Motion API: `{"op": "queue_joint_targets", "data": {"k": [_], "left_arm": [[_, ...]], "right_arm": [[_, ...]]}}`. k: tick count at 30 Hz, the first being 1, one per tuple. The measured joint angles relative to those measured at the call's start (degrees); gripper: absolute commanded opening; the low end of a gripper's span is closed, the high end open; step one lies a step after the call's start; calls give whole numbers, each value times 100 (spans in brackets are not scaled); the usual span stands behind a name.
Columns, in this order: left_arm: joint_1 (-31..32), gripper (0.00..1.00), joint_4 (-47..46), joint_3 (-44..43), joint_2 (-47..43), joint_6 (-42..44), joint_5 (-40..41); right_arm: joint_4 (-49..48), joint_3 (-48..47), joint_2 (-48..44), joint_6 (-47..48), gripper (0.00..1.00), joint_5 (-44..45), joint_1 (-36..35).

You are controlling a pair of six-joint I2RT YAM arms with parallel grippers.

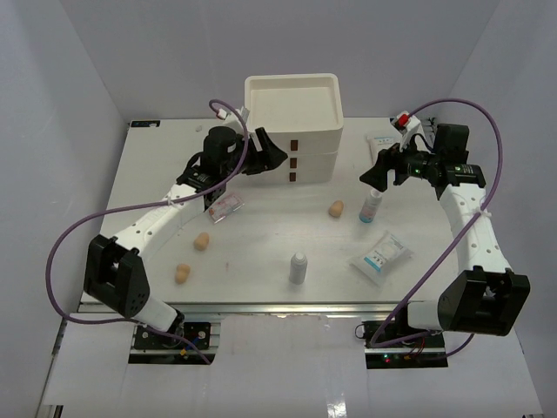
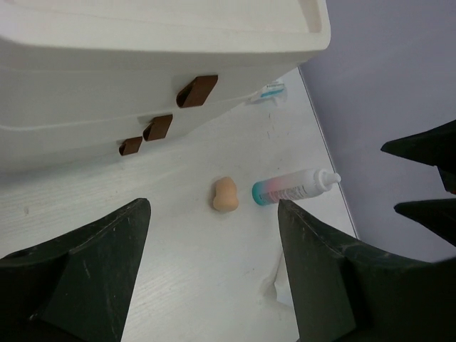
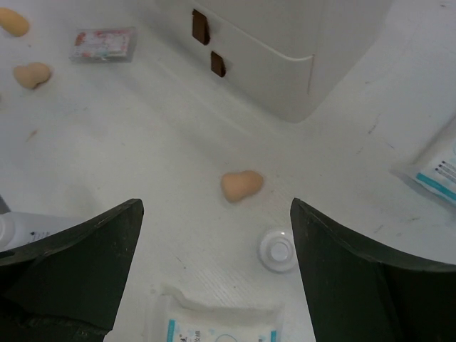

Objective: Organize the makeup

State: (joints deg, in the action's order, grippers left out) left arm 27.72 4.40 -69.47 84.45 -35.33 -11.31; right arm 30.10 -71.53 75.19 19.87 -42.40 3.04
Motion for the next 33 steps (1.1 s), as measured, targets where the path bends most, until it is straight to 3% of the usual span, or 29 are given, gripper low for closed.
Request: {"op": "queue_joint_targets", "data": {"k": [7,21,27,33], "left_arm": [[416,77,239,-1070,997,157,1011],[1184,74,766,-2569,2562,608,2830],[1411,62,905,-2933,2782,701,3567],[1429,29,952,-2988,2786,750,3876]], "right_arm": [[-186,-218,476,-286,91,-993,45],[-578,-238,681,-768,92,-1308,253],[-674,-234,681,-905,92,-1379,310],[-729,-171,679,-942,92,-1440,333]]}}
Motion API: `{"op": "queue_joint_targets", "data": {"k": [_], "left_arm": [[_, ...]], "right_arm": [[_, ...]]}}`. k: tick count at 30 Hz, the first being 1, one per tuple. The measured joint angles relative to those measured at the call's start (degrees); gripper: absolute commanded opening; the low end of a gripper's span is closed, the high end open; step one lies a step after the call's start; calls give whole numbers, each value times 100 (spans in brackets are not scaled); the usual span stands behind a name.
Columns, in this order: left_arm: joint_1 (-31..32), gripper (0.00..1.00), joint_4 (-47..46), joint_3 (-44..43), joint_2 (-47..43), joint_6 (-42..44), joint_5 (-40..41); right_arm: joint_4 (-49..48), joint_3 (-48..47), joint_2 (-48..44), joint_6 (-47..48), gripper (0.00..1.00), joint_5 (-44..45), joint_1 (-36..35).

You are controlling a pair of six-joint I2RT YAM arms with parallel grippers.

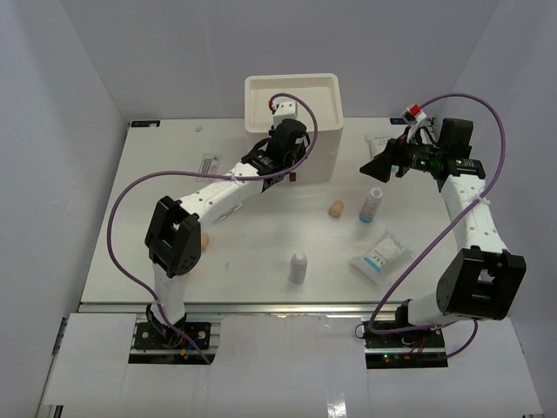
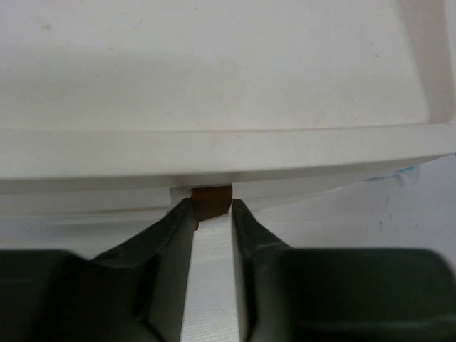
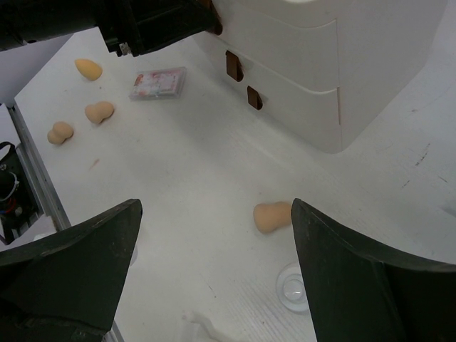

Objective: Organize the makeup

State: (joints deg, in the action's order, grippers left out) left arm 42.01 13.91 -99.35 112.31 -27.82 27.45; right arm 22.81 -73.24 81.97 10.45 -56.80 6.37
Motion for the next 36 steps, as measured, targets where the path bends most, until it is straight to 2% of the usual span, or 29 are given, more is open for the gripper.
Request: {"op": "queue_joint_targets", "data": {"k": [4,10,17,24,32,36], "left_arm": [[-21,11,55,-2,0,12,49],[-25,1,-54,159,-73,-51,-77],[-34,0,-336,1260,-957,-153,-858],[-5,0,-359,2563,-2214,-342,-1822],[3,1,-359,2936,-2483,-594,-2378],[-6,12,-376,2961,-2488,-624,-2544]], "right_arm": [[-31,1,-7,-13,92,-2,0],[-37,78,-50,-34,92,-1,19],[-18,300,-295,142,92,-20,54],[117,499,-661,835,91,-235,66],[632,521,-706,1782,92,-548,68],[955,519,-706,2241,92,-630,68]]}}
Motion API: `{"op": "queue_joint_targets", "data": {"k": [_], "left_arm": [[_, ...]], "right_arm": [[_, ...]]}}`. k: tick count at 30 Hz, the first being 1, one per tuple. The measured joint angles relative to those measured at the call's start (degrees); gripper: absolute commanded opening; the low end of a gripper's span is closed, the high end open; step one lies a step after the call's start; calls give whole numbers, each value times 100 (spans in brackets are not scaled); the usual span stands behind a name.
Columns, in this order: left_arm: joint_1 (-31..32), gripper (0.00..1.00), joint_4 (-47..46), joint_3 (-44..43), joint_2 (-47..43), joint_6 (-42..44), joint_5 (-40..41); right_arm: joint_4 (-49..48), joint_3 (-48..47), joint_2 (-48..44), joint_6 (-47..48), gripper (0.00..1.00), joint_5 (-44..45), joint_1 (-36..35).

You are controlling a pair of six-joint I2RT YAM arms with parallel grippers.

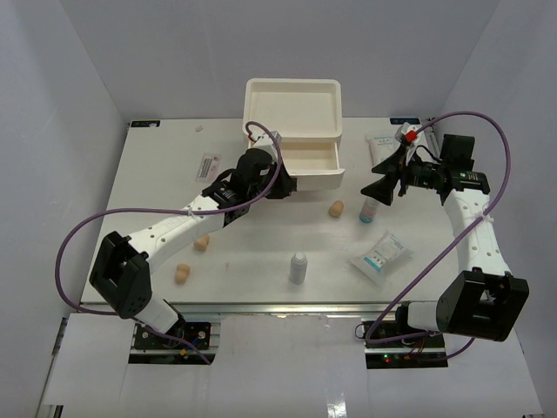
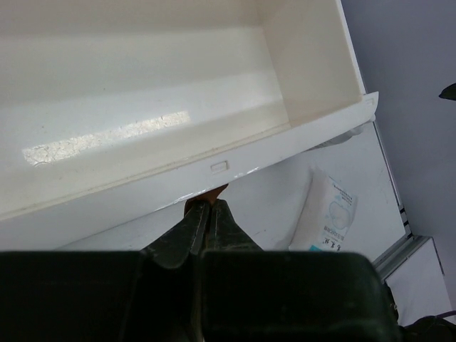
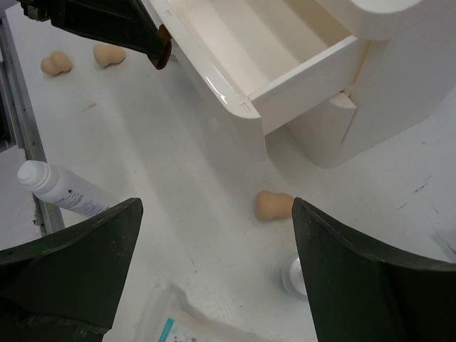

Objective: Organize the makeup

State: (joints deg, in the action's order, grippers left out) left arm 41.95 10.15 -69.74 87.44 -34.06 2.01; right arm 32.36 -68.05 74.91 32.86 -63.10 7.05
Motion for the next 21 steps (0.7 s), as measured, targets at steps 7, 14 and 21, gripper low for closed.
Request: {"op": "queue_joint_targets", "data": {"k": [7,14,21], "left_arm": [[-5,63,-39,177,-184,0,-141],[25,81,28,193,-606,240,-471],[25,93,7,217,-1129,423,-950]], "right_arm": [[620,-83,2,849,93,-46,-3],[1671,-294,7,2565,98,-92,-50],[2056,-379,53,3330,100,-25,-94]]}}
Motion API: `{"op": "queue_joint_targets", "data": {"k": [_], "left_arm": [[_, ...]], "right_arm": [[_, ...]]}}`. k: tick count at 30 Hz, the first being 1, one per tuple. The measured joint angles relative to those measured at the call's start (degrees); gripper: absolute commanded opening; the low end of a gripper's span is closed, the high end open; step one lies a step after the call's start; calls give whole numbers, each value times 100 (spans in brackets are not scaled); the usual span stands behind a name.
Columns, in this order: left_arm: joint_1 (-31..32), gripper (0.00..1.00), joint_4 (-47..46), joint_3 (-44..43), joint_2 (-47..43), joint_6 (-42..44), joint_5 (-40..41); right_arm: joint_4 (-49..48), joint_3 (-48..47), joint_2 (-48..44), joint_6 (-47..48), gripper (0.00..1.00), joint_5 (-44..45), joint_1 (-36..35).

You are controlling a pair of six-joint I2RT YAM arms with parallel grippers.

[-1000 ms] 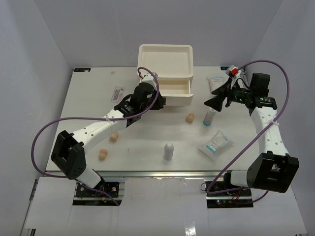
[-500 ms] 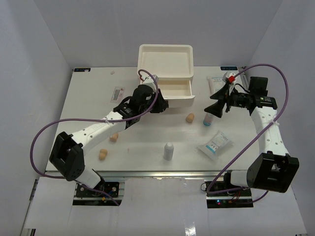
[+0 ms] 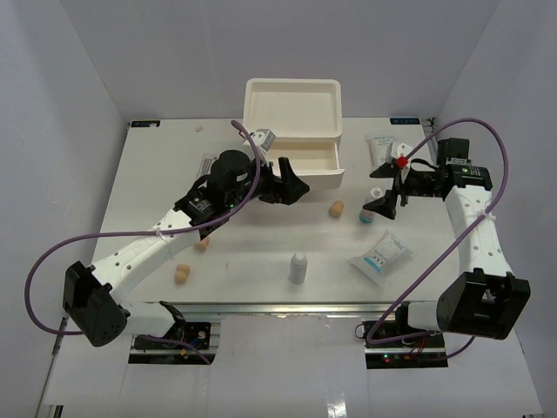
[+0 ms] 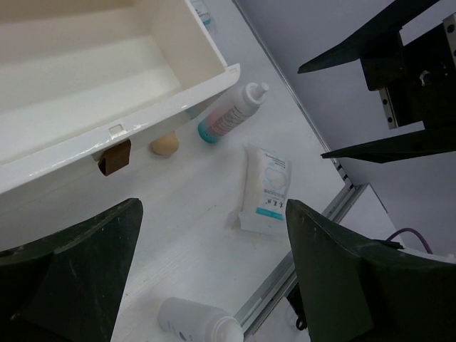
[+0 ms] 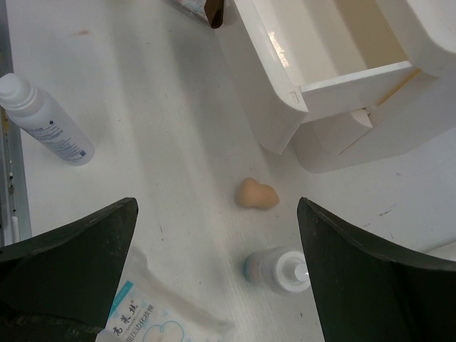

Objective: Organize the makeup

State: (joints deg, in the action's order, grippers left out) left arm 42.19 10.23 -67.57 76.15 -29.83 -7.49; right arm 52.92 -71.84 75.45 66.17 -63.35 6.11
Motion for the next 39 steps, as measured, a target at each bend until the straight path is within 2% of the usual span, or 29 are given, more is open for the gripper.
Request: {"op": "queue_joint_targets", "data": {"k": [4,12,16,20,24,33,39], "left_arm": [[0,96,-3,182,-304,15,-70],[-28,98,137,620,-1001,-23,269],[-119,98,186,618,-1242,-6,526],[-199,98,335,601,-1485,5,865],[-203,98,501,599,-1836,-23,1249],[-204,98,620,517,-2580,-194,1936],[-205,98,662,505,-2612,-328,2064]], "right_arm": [[340,-3,1,639,100,186,-248],[1318,286,-73,2310,99,607,-1662],[1406,844,-201,2638,90,659,-2544],[819,1724,-318,2330,90,717,-3240],[-203,2393,-331,1594,90,775,-3640],[-2677,2865,200,-123,91,686,-3828],[-3780,3043,437,-895,99,562,-4155]]}}
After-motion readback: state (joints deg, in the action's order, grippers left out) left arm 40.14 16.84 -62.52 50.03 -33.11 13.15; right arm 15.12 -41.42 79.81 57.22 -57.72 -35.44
